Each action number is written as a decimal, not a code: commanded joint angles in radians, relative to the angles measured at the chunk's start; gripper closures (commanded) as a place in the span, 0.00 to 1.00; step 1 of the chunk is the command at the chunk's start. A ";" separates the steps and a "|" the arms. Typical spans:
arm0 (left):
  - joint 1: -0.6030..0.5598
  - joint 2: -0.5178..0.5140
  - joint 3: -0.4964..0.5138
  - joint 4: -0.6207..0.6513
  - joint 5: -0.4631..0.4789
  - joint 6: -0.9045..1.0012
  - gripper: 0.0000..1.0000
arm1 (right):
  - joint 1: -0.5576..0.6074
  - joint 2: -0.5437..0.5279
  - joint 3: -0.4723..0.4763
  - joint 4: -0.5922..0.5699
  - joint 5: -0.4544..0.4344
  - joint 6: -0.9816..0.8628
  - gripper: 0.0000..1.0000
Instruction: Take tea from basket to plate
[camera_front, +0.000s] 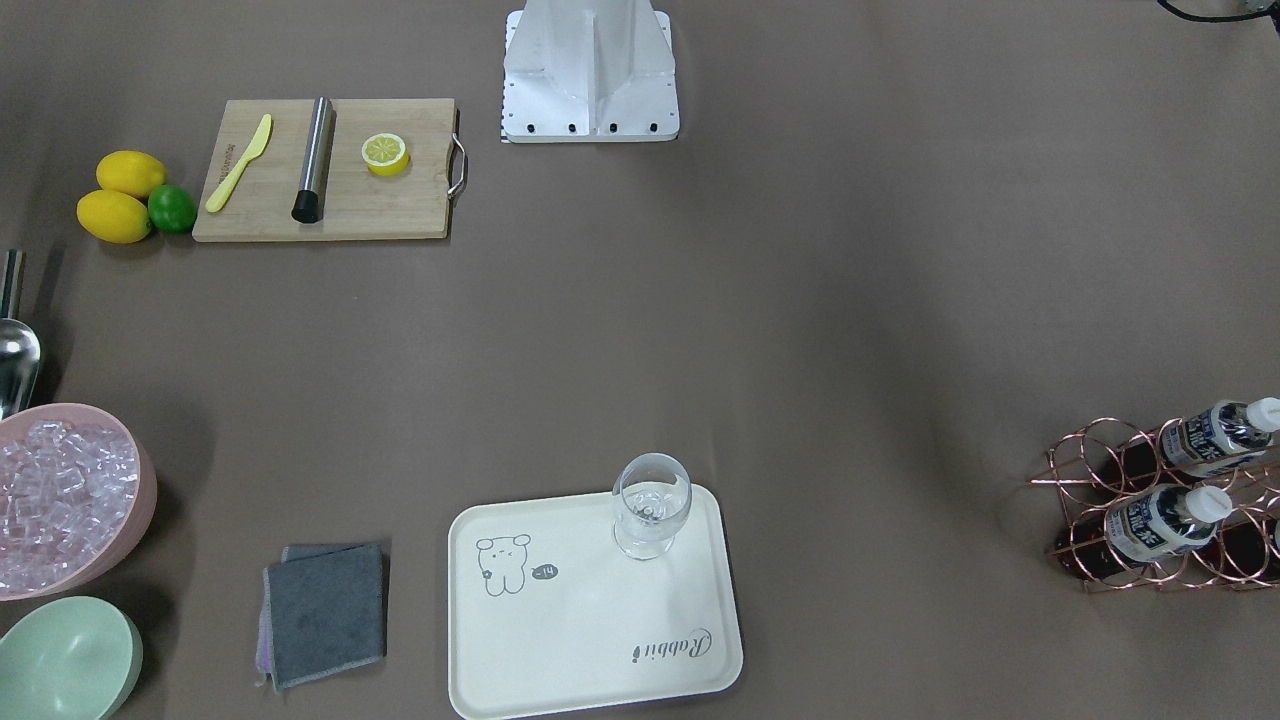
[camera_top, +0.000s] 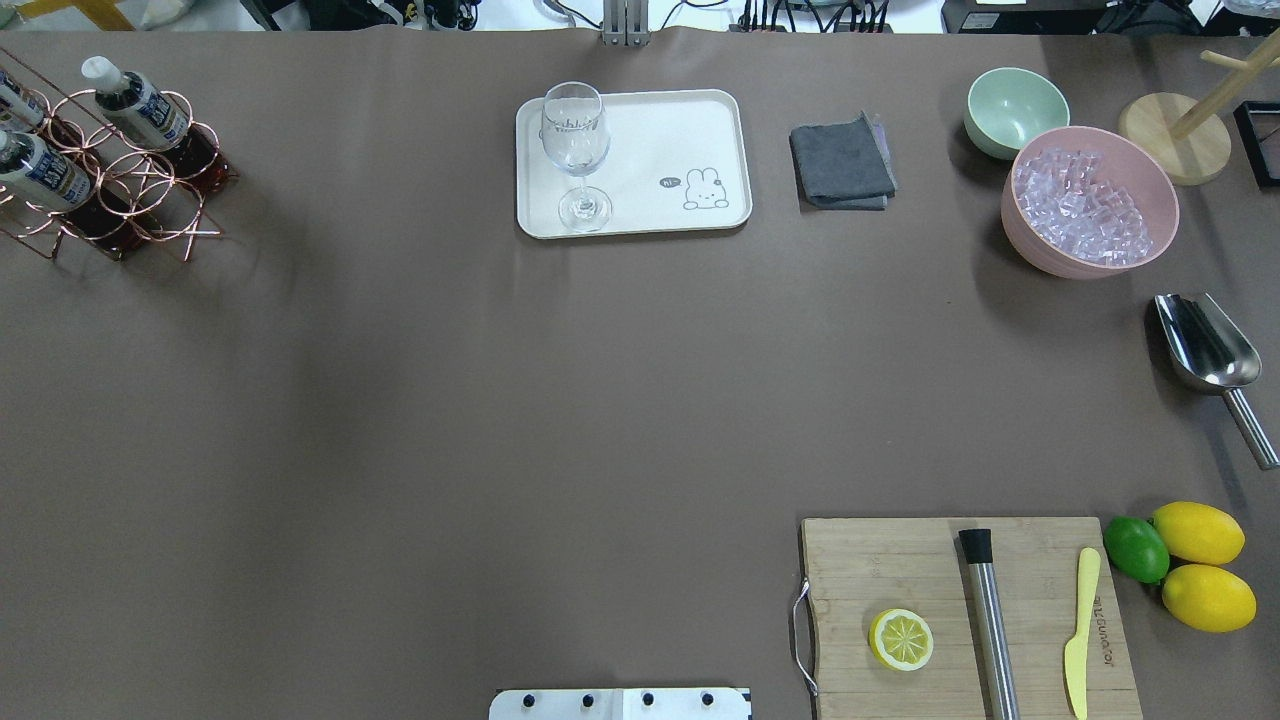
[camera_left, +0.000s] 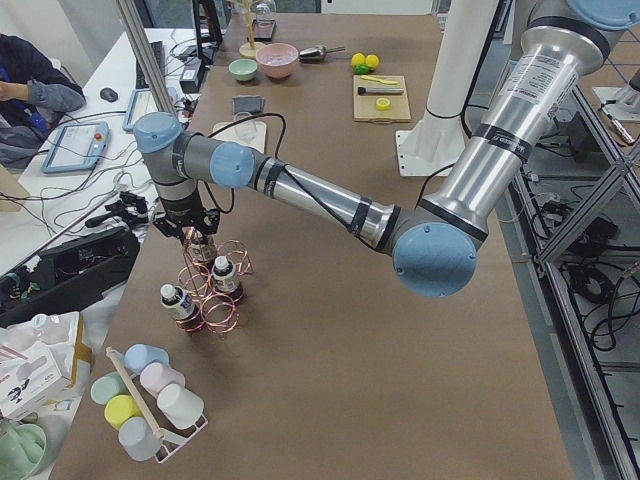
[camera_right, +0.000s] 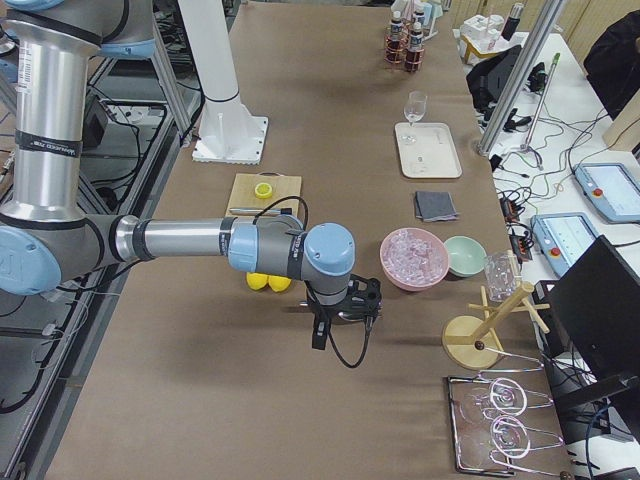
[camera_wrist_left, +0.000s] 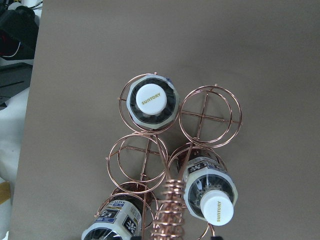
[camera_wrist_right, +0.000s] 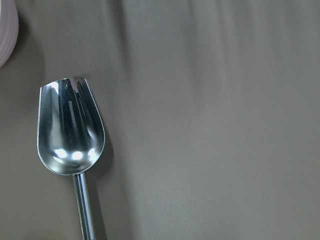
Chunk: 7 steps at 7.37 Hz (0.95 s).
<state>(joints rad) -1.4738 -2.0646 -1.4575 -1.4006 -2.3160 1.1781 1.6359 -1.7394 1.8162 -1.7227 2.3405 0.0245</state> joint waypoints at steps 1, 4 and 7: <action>-0.002 -0.006 0.000 0.000 0.001 0.005 0.88 | -0.001 0.001 -0.003 0.000 -0.001 0.000 0.00; -0.019 -0.020 -0.001 0.003 0.003 0.005 1.00 | 0.001 0.003 0.005 0.000 0.002 0.002 0.00; -0.037 -0.048 -0.001 0.006 0.007 0.006 1.00 | 0.001 0.005 0.034 -0.008 -0.001 0.002 0.00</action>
<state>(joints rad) -1.5051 -2.0951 -1.4586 -1.3957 -2.3100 1.1834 1.6367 -1.7341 1.8268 -1.7237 2.3434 0.0260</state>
